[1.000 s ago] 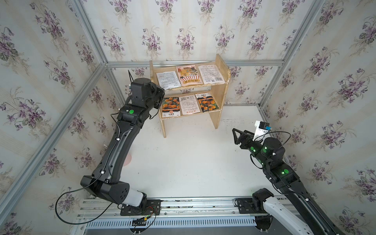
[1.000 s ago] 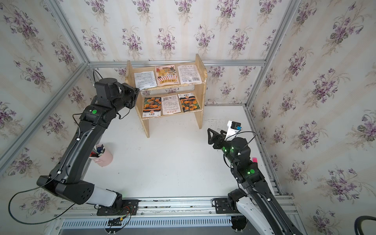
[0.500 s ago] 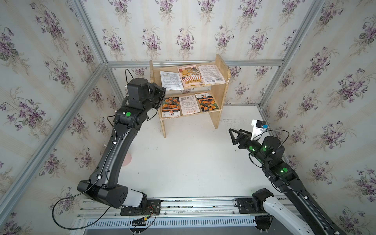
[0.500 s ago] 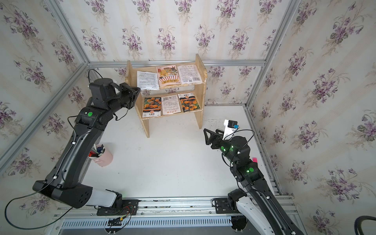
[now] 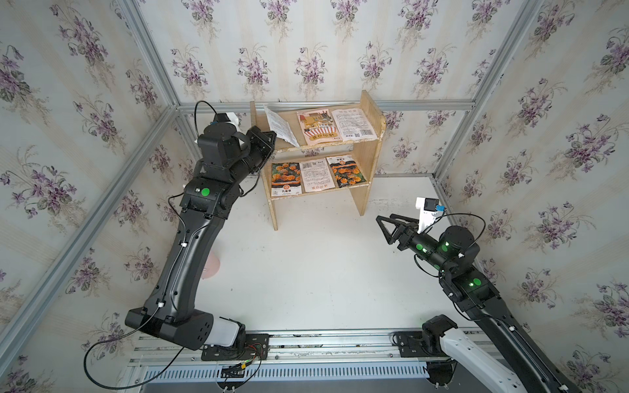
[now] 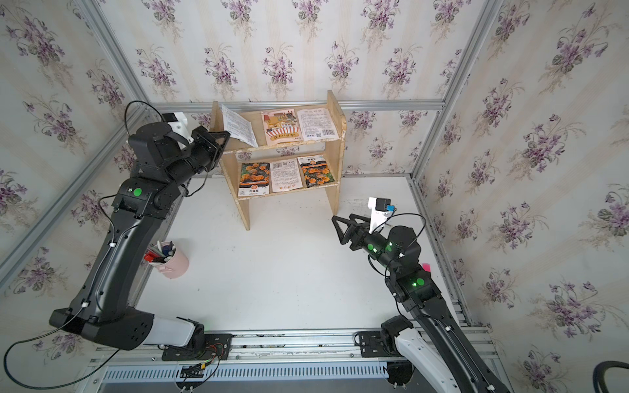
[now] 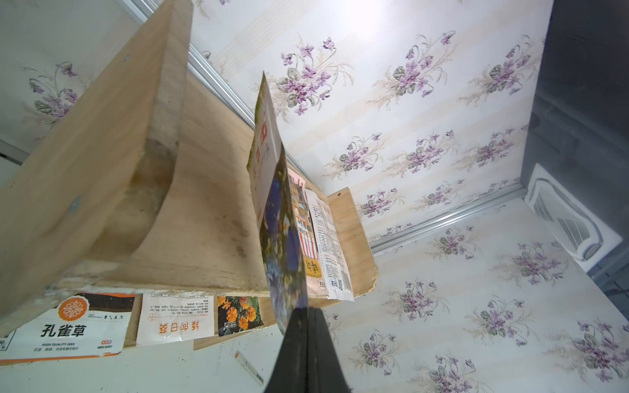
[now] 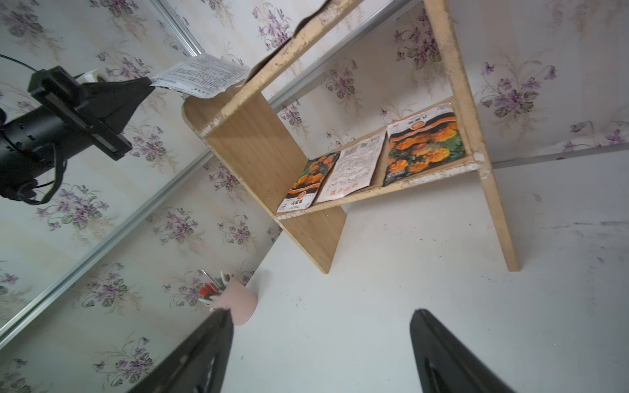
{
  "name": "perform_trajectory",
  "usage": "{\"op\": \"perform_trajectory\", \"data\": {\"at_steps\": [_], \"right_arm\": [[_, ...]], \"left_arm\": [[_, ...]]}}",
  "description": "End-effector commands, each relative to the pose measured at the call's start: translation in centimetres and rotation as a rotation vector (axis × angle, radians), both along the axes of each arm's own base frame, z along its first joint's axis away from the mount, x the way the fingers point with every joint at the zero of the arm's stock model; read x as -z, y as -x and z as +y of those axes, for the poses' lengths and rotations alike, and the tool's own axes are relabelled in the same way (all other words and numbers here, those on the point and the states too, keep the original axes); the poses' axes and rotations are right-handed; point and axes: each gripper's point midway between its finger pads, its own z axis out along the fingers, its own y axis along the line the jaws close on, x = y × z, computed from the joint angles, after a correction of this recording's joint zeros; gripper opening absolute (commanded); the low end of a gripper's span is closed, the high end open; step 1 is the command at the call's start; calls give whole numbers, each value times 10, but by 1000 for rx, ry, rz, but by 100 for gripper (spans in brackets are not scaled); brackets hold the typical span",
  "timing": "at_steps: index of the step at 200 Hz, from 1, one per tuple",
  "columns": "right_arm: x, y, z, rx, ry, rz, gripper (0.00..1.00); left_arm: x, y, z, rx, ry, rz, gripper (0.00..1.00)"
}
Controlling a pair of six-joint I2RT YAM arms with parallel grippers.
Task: Take the seed bag off the shelf
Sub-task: Pick up the seed packet from the shelf.
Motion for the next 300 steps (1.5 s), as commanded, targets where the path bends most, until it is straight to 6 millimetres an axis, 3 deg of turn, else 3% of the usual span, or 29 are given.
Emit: {"op": "perform_trajectory", "data": {"at_steps": [1,60,64,70,104,111,120,145,181,230,269,300], "right_arm": [[-29,9,10,-78,-92,-48,86],[-50,11,35,-246,-258,4,81],[-51,10,34,-241,-265,4,80],[-51,5,33,-215,-259,12,80],[-32,-17,17,-51,-175,87,79],[-27,-19,16,-36,-158,106,84],[-19,-21,17,-31,-139,130,99],[3,-27,13,5,-58,194,100],[10,-25,-6,101,3,181,100],[22,-24,-1,74,32,229,100],[25,-21,-4,83,26,213,100],[15,-23,3,52,-33,190,100]], "left_arm": [[-28,11,-11,82,-78,-140,0],[-50,42,-44,310,-147,-279,0],[-48,42,-45,315,-151,-277,0],[-60,59,-43,321,-156,-314,0],[-62,80,-43,347,-197,-327,0],[-62,84,-42,346,-205,-330,0],[-63,88,-43,353,-217,-338,0],[-62,95,-39,348,-236,-337,0],[-60,101,-39,358,-249,-338,0],[-55,103,-40,370,-254,-329,0],[-52,105,-43,387,-257,-327,0],[-50,113,-50,437,-262,-340,0]]}}
